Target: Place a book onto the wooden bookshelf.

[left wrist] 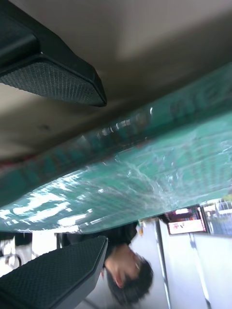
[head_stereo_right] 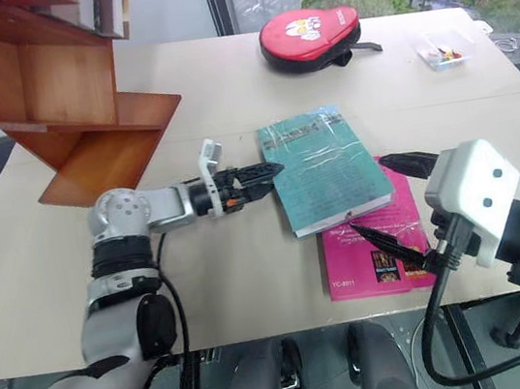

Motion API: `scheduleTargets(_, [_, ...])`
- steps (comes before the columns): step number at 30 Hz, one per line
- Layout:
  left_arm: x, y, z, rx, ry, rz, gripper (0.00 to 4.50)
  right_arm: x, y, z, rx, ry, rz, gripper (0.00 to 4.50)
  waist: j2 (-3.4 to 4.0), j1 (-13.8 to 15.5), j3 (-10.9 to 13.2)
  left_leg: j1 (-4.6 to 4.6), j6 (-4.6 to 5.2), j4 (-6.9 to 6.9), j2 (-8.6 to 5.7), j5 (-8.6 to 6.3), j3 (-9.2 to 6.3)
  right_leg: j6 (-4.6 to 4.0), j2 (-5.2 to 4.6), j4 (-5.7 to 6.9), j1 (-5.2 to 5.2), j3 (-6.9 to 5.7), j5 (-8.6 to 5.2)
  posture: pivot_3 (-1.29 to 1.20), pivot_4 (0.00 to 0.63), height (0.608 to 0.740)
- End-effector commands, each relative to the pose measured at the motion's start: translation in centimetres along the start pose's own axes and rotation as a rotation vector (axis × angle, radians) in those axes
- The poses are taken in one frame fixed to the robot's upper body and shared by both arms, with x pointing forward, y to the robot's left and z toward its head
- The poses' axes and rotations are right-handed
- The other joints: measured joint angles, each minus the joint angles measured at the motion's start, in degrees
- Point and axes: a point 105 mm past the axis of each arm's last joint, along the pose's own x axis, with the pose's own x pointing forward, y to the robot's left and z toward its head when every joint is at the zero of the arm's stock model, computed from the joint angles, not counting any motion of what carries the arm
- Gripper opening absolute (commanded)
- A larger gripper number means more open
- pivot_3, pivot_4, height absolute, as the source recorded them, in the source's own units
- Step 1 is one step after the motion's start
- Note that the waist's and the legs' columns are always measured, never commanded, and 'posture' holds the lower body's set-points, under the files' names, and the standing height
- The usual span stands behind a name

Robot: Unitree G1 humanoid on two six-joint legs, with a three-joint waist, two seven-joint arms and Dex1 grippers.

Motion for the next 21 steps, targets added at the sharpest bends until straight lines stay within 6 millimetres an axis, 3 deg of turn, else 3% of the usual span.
scheduleTargets(1, [0.9, -0.8, 1.2, -0.041, -0.059, -0.031, 4.5, 0.1, 0.0, 0.8, -0.024, -0.031, -0.016, 4.42, -0.02, 0.0, 0.0, 0.0, 0.0, 0.0, 0.0, 0.0, 0.0, 0.0, -0.01, 0.0, 0.0, 0.0, 0.0, 0.0, 0.15, 0.74])
scheduleTargets(3, [1.7, -0.9, 1.0, -0.097, -0.063, -0.052, 4.5, 0.1, 0.0, 0.8, -0.021, -0.03, -0.023, 4.42, -0.03, 0.1, 0.0, 0.0, 0.0, 0.01, 0.0, 0.0, 0.0, 0.0, -0.02, 0.01, 0.01, 0.02, 0.0, 0.0, 0.15, 0.74])
scheduleTargets(5, [2.2, -0.8, 1.0, -0.146, -0.073, -0.065, 3.73, 0.1, -0.1, 0.9, -0.02, -0.025, -0.029, 4.5, -0.04, 0.1, 0.0, 0.01, 0.0, 0.01, -0.01, 0.0, -0.01, 0.01, -0.04, 0.01, 0.01, 0.02, 0.0, 0.0, 0.15, 0.74])
scheduleTargets(10, [2.6, -0.7, 1.2, -0.231, -0.087, -0.089, 1.23, 0.1, -0.2, 0.8, -0.022, -0.011, -0.041, 4.5, -0.07, 0.1, 0.0, -0.01, 0.01, 0.01, -0.02, 0.0, -0.01, 0.0, -0.04, 0.0, 0.01, -0.01, 0.0, 0.0, 0.15, 0.74])
scheduleTargets(13, [2.6, -0.8, 1.1, -0.263, -0.083, -0.111, 0.1, 0.3, -0.1, 0.7, -0.021, -0.008, -0.041, 4.5, -0.07, 0.1, 0.0, 0.0, 0.01, 0.01, -0.01, 0.0, -0.01, 0.01, -0.05, 0.01, 0.01, -0.04, 0.0, 0.0, 0.15, 0.74])
scheduleTargets(16, [1.8, -1.4, 1.3, -0.258, -0.073, -0.155, 0.1, 0.3, 0.0, 0.8, -0.019, -0.017, -0.037, 4.5, -0.08, 0.1, 0.0, 0.01, 0.01, 0.01, -0.02, 0.0, 0.0, 0.01, -0.05, 0.01, 0.02, -0.04, 0.0, 0.0, 0.15, 0.74])
scheduleTargets(21, [-3.0, -6.3, 3.5, 0.081, -0.134, -0.253, 0.1, 0.6, -0.3, 1.5, -0.018, -0.083, -0.038, 4.5, -0.16, -0.3, 0.1, -0.01, -0.02, -0.01, 0.05, 0.0, 0.05, 0.0, 0.03, 0.04, -0.07, 0.03, 0.0, 0.0, 0.15, 0.74])
